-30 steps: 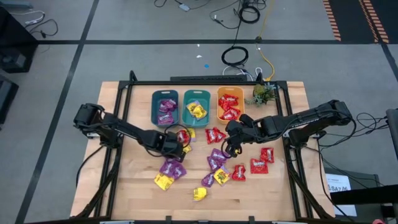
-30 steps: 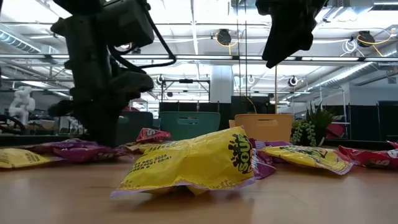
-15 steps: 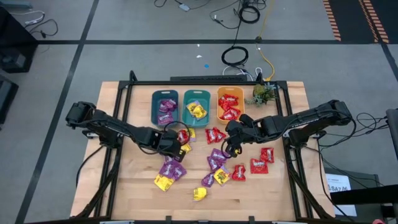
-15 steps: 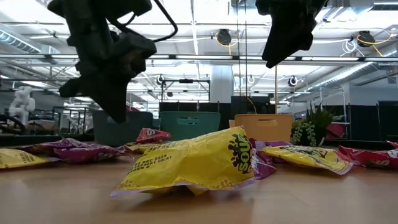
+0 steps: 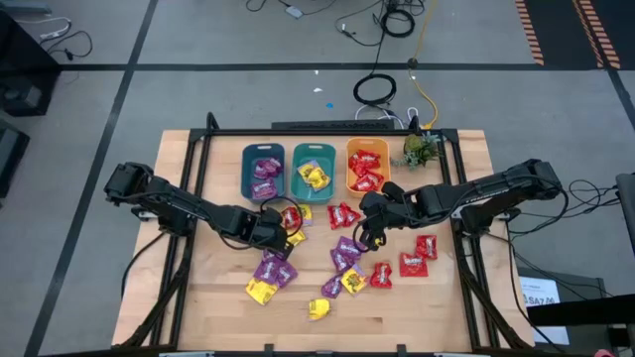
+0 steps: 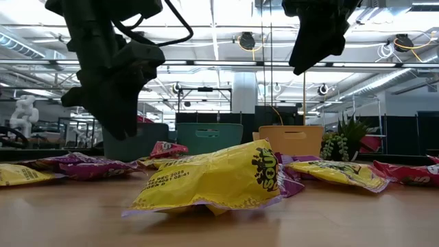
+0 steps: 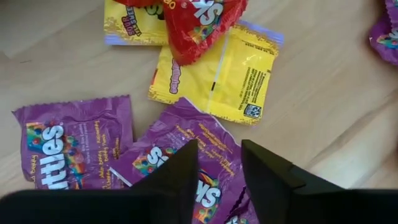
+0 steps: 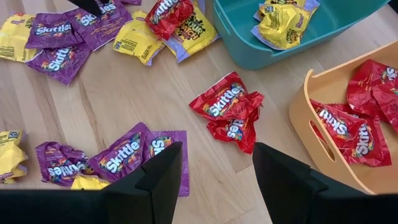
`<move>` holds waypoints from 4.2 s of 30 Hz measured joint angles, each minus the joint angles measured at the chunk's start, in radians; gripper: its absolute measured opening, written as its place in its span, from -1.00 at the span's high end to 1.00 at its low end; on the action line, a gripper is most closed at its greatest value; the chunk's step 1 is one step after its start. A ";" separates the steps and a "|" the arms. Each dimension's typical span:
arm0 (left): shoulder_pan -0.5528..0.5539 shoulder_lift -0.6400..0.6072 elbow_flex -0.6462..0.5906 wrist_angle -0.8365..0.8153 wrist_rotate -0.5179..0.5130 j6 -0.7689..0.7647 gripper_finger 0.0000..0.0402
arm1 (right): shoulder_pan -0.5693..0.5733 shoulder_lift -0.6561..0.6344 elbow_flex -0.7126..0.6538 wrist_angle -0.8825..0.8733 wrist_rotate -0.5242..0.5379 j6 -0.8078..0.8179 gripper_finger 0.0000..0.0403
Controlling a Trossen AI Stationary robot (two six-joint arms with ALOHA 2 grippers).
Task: Sort candy
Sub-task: Put the violet candy into the blue bin, then put the red candy into the yellow bin
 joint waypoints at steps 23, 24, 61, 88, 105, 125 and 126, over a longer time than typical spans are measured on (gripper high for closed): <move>-0.006 -0.001 -0.006 0.053 -0.089 0.366 -0.23 | 0.000 0.000 0.000 0.000 0.000 0.001 0.07; -0.007 -0.001 -0.015 0.084 -0.097 0.385 -0.23 | 0.000 0.000 0.000 0.000 0.000 0.000 0.07; -0.033 0.185 0.079 -0.077 0.034 0.407 0.98 | 0.000 0.000 0.000 0.016 0.004 0.001 0.07; 0.637 -0.171 0.117 -0.191 0.020 0.903 0.96 | -0.001 0.000 0.000 0.103 0.004 0.164 0.07; 0.830 -0.171 0.114 -0.130 0.001 1.069 0.47 | -0.001 0.000 0.000 0.100 0.065 0.307 0.07; 0.763 -0.243 0.133 -0.394 0.202 1.248 0.47 | 0.002 0.100 0.000 -0.228 -0.067 0.607 0.07; 0.752 -0.265 0.134 -0.377 0.228 1.232 0.47 | 0.005 0.100 0.000 -0.300 -0.092 0.666 0.07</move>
